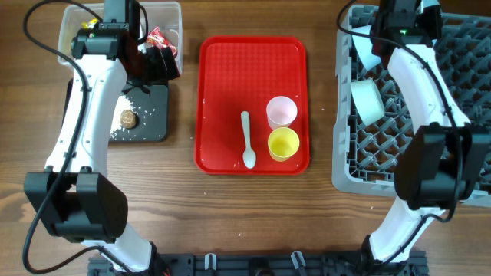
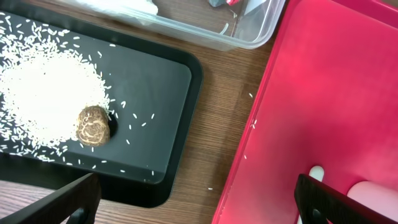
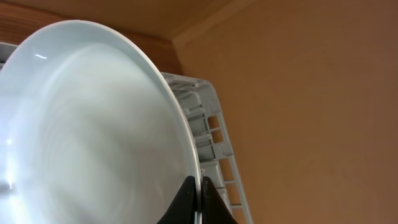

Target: Sort waste into correct bins and load items into the dishwasher rack

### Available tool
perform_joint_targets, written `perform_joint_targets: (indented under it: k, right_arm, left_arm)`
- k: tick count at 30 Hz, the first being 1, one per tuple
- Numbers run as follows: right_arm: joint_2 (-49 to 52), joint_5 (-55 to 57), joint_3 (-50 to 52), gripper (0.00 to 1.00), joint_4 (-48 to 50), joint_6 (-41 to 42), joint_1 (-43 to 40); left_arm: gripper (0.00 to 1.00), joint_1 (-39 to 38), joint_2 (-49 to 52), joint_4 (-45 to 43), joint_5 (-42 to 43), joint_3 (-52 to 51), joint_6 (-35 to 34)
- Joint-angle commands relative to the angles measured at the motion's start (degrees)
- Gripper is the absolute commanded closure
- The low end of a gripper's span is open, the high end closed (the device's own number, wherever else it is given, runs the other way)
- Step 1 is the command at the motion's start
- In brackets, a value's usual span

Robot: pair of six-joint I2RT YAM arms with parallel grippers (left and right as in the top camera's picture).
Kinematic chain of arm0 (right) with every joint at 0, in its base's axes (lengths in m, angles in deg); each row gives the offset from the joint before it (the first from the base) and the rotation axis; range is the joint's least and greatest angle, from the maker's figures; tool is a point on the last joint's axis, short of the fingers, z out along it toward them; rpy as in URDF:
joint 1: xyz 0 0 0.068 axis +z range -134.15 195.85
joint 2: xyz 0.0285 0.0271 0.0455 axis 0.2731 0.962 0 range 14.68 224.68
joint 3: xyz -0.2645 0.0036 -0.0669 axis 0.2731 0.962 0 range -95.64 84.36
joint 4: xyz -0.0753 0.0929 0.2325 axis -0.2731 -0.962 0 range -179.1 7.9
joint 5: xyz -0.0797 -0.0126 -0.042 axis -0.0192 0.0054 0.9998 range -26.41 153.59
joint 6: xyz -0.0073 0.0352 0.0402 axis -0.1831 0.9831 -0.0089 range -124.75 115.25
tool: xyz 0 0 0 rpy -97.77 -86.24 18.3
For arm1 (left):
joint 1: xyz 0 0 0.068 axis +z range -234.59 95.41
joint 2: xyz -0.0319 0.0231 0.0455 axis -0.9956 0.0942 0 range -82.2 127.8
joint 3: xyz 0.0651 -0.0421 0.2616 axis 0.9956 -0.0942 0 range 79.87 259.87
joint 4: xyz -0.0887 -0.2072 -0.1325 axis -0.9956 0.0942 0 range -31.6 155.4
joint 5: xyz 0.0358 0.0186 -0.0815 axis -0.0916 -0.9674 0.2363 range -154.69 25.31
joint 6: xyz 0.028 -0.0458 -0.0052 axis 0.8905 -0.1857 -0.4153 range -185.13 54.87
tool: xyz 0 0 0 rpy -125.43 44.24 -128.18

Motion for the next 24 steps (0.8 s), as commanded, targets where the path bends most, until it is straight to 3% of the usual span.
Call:
perform_joint_targets:
  k: [1, 2, 4, 5, 11, 16, 19, 20, 24]
  right_arm:
    - [2.2, -0.5, -1.2, 0.96, 1.1, 0.0, -0.5]
    - [2.2, -1.0, -1.2, 0.81, 1.2, 0.1, -0.5]
    - [2.2, -1.2, -1.2, 0.04, 2.9, 0.1, -0.5]
    - [2.2, -1.1, -1.2, 0.0, 3.1, 0.2, -0.4]
    - [-0.1, 5.2, -1.2, 0.0, 3.2, 7.0, -0.4]
    - [-12.8, 0.0, -1.2, 0.0, 0.2, 12.1, 1.6]
    - [-20.7, -17.9, -1.2, 0.0, -17.0, 16.4, 8.4]
    - [-22.7, -30.6, -1.2, 0.0, -25.1, 21.4, 11.2]
    - [-22.1, -64.4, -0.3, 0.01, -35.9, 32.5, 14.3]
  left_arm:
    - [0.0, 0.1, 0.3, 0.0, -0.8, -0.2, 0.1]
    - [0.0, 0.1, 0.3, 0.0, -0.8, -0.2, 0.1]
    - [0.0, 0.1, 0.3, 0.0, -0.8, -0.2, 0.1]
    - [0.0, 0.1, 0.3, 0.0, -0.8, -0.2, 0.1]
    - [0.0, 0.1, 0.3, 0.0, -0.8, -0.2, 0.1]
    - [0.0, 0.1, 0.3, 0.0, -0.8, -0.2, 0.1]
    - [0.0, 0.1, 0.3, 0.0, -0.8, -0.2, 0.1]
    - [0.0, 0.1, 0.3, 0.0, -0.8, -0.2, 0.1]
    - [0.0, 0.1, 0.3, 0.0, -0.8, -0.2, 0.1]
